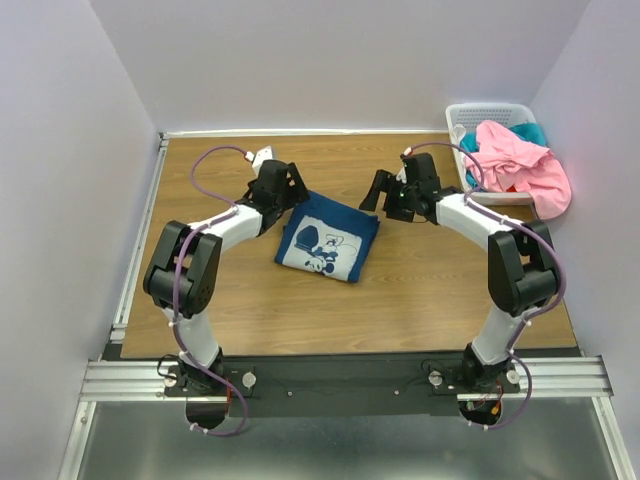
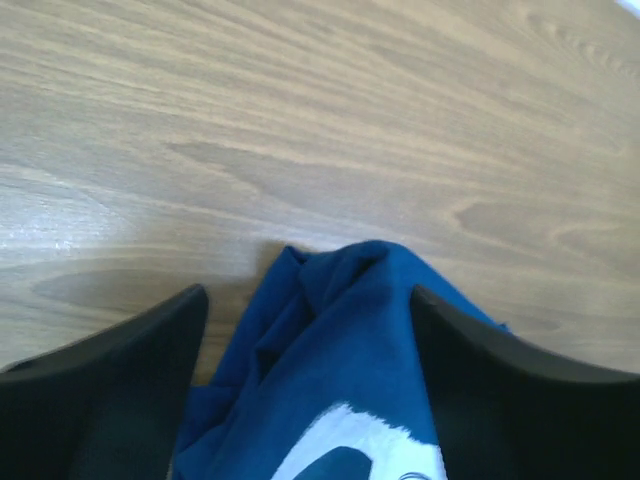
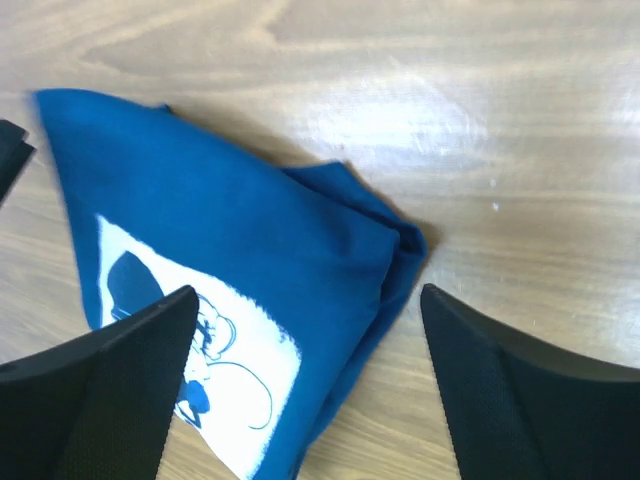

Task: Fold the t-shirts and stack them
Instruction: Fold the tshirt

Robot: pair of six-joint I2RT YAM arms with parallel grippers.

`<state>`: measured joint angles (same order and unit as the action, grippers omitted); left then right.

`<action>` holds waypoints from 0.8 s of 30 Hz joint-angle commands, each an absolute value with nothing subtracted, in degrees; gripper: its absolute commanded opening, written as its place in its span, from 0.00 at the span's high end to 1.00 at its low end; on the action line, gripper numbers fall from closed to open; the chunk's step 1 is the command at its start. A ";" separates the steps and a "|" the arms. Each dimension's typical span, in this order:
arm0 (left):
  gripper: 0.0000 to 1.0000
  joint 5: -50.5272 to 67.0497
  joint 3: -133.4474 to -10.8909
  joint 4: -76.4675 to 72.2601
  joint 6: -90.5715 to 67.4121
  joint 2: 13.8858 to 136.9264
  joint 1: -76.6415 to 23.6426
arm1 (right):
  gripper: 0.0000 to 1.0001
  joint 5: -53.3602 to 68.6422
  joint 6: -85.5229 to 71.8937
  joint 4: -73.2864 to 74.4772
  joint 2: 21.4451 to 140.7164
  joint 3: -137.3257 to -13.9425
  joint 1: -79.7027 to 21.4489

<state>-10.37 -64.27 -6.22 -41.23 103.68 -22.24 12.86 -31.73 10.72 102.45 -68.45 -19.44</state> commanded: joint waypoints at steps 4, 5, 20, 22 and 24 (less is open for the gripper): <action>0.03 -10.90 -62.41 -6.50 -41.66 96.51 -23.20 | 0.00 17.39 -30.50 11.08 96.95 -68.30 -19.07; 0.03 -10.55 -61.10 -6.59 -41.75 95.02 -23.55 | 0.00 20.88 -30.85 10.81 95.38 -66.46 -19.16; 0.02 7.39 -63.88 -13.80 -38.58 105.63 -25.40 | 0.00 39.11 -32.09 0.53 97.81 -57.47 -22.85; 0.02 6.95 -65.03 -13.62 -38.32 107.31 -25.40 | 0.00 39.11 -31.82 0.53 99.57 -58.09 -22.85; 0.02 5.90 -66.70 -12.13 -38.14 109.32 -25.14 | 0.00 38.50 -31.82 0.53 102.03 -58.71 -22.76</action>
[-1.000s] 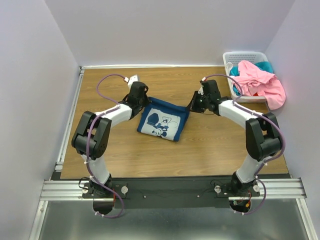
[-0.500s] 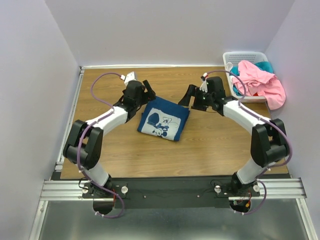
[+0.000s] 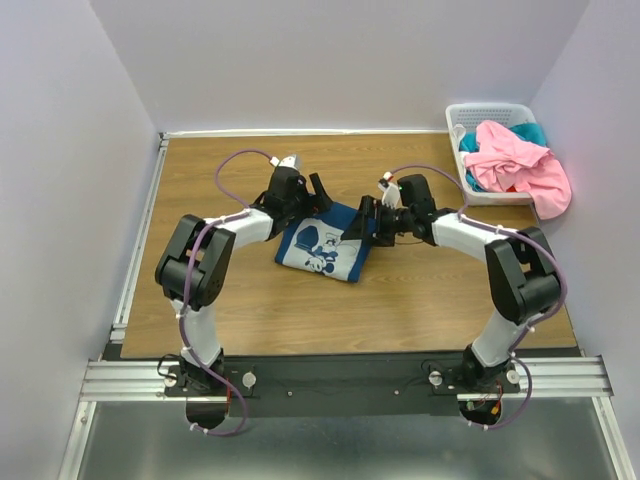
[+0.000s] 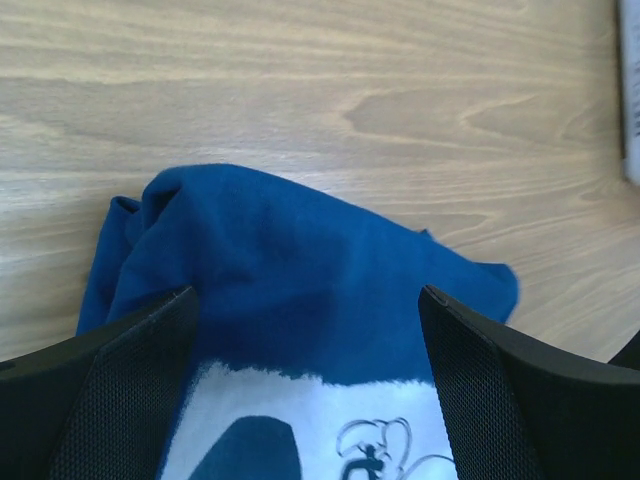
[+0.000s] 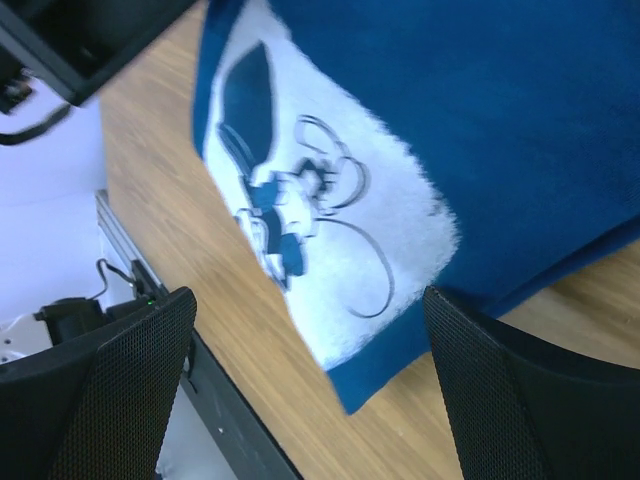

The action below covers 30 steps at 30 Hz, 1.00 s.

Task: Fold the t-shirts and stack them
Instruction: Fold the tshirt, then neatly place the folded tshirt to the corner

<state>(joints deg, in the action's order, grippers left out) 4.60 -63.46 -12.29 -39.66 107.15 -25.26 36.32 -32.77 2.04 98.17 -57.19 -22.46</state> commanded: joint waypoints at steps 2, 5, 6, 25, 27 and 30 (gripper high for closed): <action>0.02 5.10 -67.15 -11.51 -37.97 110.47 -24.87 | 0.00 37.54 -31.55 0.53 104.05 -58.80 -22.76; 0.02 4.75 -67.41 -10.81 -37.97 112.32 -24.08 | 0.00 35.69 -31.20 0.53 106.60 -59.06 -22.76; 0.02 4.75 -67.33 -10.46 -37.97 113.02 -23.82 | 0.00 35.34 -31.11 0.53 107.22 -59.24 -22.68; 0.02 -6.94 -56.18 -2.73 -38.23 85.45 -23.38 | 0.00 18.39 -28.47 6.68 85.63 -56.88 -22.15; 0.02 -8.60 -51.87 -1.24 -38.76 80.28 -23.38 | 0.00 12.76 -30.84 6.77 79.13 -51.54 -22.15; 0.02 -9.49 -47.05 -0.09 -39.11 76.65 -23.47 | 0.00 5.64 -35.15 7.03 72.53 -46.51 -22.06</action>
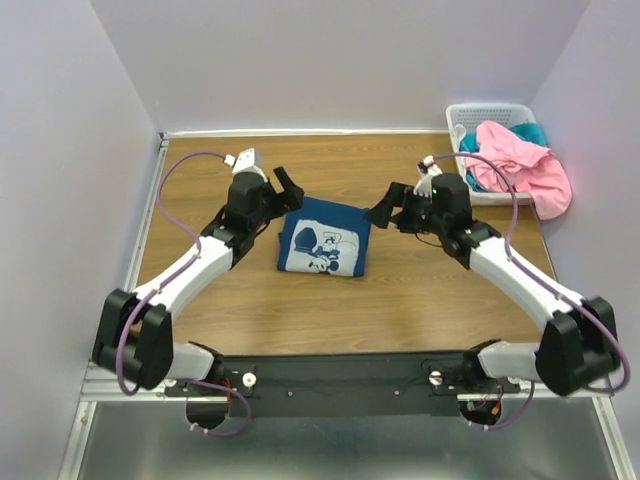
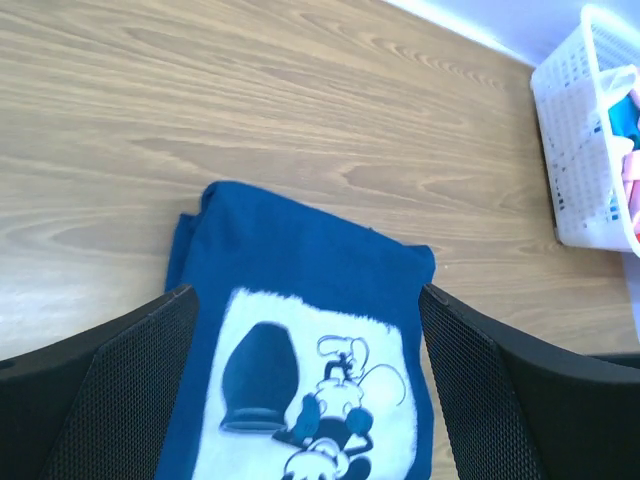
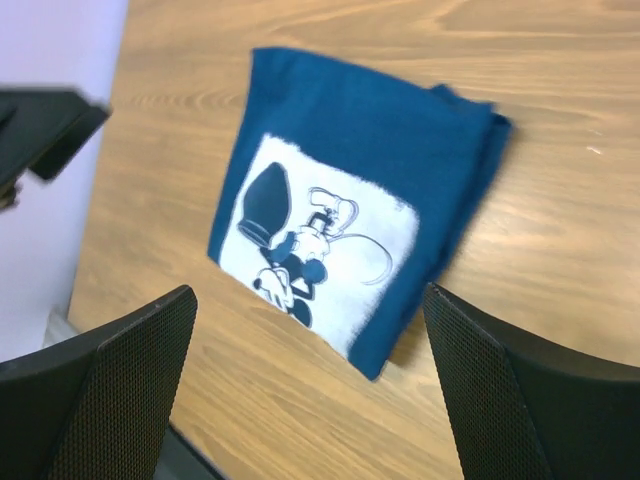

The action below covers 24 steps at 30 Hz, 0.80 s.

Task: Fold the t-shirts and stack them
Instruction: Neatly place the folded tshirt to the corner

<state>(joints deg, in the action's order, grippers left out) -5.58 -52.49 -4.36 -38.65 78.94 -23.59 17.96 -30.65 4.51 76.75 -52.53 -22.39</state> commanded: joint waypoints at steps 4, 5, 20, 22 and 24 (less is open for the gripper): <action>0.02 -10.55 -43.25 -0.35 -38.50 75.32 -23.47 | 0.00 0.26 -40.07 7.47 60.42 -38.43 -22.15; 0.02 -10.11 -43.16 -0.61 -37.63 75.93 -23.47 | 0.00 -1.39 -40.34 7.47 58.90 -37.36 -22.15; 0.36 -6.42 -49.04 -2.11 -36.04 94.83 -23.64 | 0.00 1.76 -40.61 8.53 54.84 -32.69 -22.15; 0.43 -6.59 -49.39 -2.20 -36.04 96.32 -23.73 | 0.00 1.85 -40.52 8.53 55.02 -32.43 -22.15; 0.49 -6.59 -50.09 -2.11 -35.60 97.38 -23.82 | 0.00 1.41 -40.43 8.61 54.93 -32.17 -22.23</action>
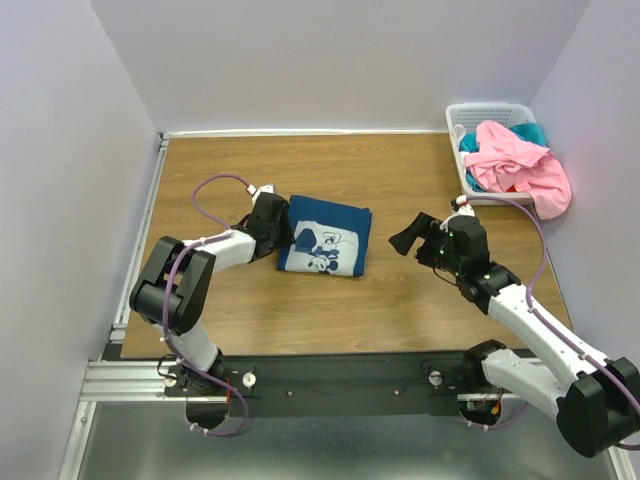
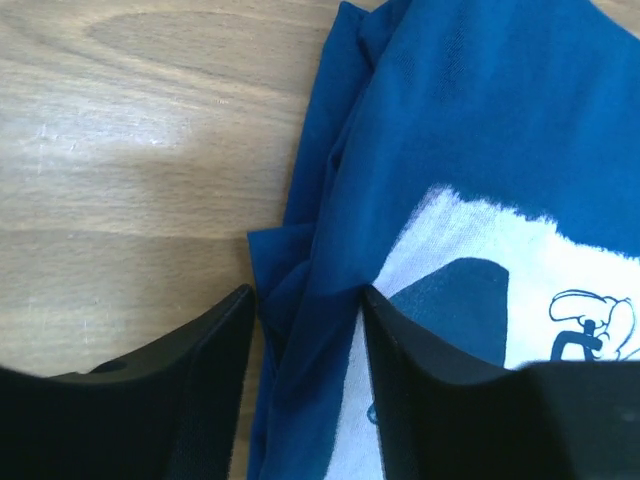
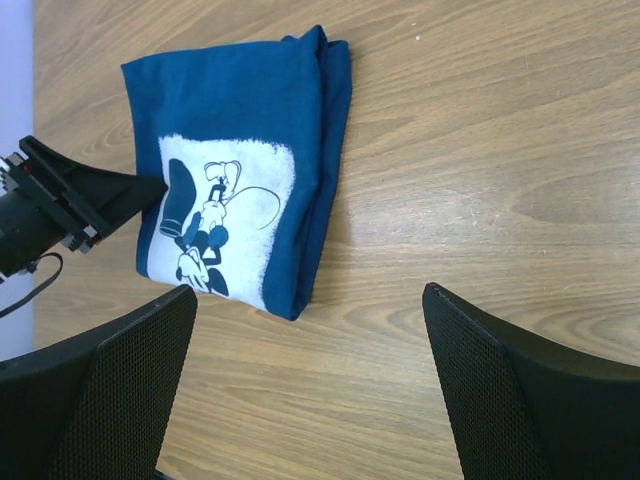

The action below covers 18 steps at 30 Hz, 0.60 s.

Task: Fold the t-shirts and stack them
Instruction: Neatly place the folded tshirt to the corner

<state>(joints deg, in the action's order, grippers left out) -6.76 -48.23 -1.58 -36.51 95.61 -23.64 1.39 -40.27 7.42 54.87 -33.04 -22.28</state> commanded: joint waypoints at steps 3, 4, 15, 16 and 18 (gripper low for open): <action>0.64 -6.77 -51.23 -2.02 -35.16 100.01 -24.08 | 0.00 0.53 -40.17 8.79 54.32 -31.99 -22.15; 0.73 -6.77 -51.59 -1.93 -35.07 100.63 -24.08 | 0.00 0.27 -40.08 8.96 54.06 -31.91 -22.15; 1.00 -20.72 -68.61 10.96 -31.73 107.13 -23.65 | 0.00 -4.65 -38.67 10.55 53.08 -31.73 -22.15; 1.00 -21.70 -70.12 12.81 -31.29 107.75 -23.29 | 0.00 -4.66 -38.67 10.63 53.09 -31.90 -22.15; 1.00 -24.42 -74.94 14.84 -31.11 110.37 -21.80 | 0.00 -5.18 -38.41 10.72 53.26 -31.82 -22.06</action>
<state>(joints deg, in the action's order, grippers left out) -15.03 -67.94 7.84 -33.10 107.09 -23.68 -2.09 -39.42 9.34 53.69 -32.67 -22.28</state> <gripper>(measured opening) 0.020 0.997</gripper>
